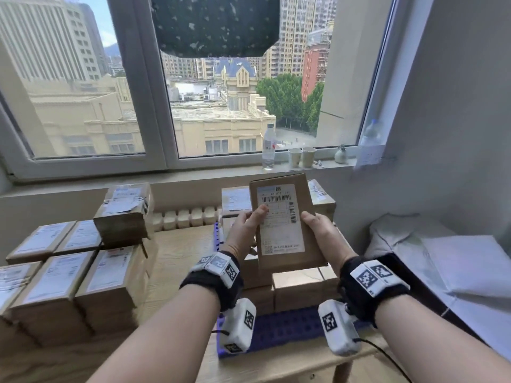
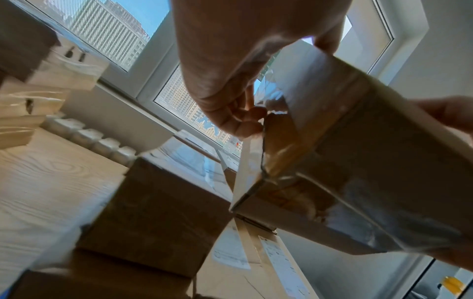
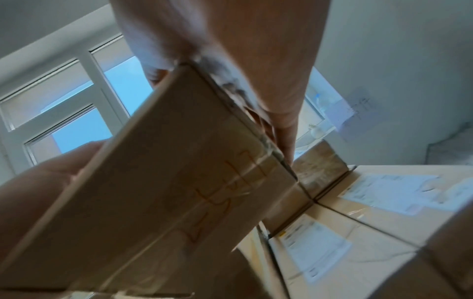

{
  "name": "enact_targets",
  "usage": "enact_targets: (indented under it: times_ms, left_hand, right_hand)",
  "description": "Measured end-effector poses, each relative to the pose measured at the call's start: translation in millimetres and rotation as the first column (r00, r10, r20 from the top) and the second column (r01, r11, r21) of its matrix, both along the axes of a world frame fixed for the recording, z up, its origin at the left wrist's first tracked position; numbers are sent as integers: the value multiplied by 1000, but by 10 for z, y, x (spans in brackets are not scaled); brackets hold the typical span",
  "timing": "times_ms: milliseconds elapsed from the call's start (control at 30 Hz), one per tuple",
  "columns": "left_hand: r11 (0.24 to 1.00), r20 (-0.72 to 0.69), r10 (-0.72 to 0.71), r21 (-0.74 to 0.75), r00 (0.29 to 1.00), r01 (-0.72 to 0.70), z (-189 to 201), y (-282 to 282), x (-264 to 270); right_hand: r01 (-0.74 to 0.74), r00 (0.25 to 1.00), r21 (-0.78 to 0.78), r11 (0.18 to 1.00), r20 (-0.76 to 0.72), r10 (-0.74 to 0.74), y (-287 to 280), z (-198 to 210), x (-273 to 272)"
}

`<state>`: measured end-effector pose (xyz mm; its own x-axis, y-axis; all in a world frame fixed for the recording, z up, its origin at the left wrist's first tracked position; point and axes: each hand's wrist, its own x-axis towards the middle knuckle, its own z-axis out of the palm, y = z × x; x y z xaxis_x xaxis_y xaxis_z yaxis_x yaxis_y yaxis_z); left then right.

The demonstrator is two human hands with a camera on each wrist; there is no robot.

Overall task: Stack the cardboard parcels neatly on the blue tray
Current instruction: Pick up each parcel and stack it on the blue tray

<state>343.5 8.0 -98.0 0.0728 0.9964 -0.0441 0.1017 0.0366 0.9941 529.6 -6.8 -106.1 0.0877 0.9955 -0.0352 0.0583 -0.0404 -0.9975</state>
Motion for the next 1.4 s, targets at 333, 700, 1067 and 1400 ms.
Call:
enact_targets:
  times_ms: [333, 700, 1067, 1400]
  left_hand:
    - [999, -279, 45, 15, 959, -43, -176, 416, 396]
    - [993, -506, -49, -115, 861, -11, -375, 1050, 313]
    - [995, -662, -13, -81, 750, -55, -557, 1186, 346]
    - [994, -669, -23, -94, 743, -53, -592, 1258, 359]
  right_hand:
    - [14, 1000, -150, 989, 18, -11, 474, -302, 632]
    - [50, 997, -335, 941, 76, -26, 926, -556, 462]
    - [-30, 996, -501, 865, 59, 68, 1112, -751, 453]
    - [-30, 972, -546, 837, 179, 151, 1190, -659, 447]
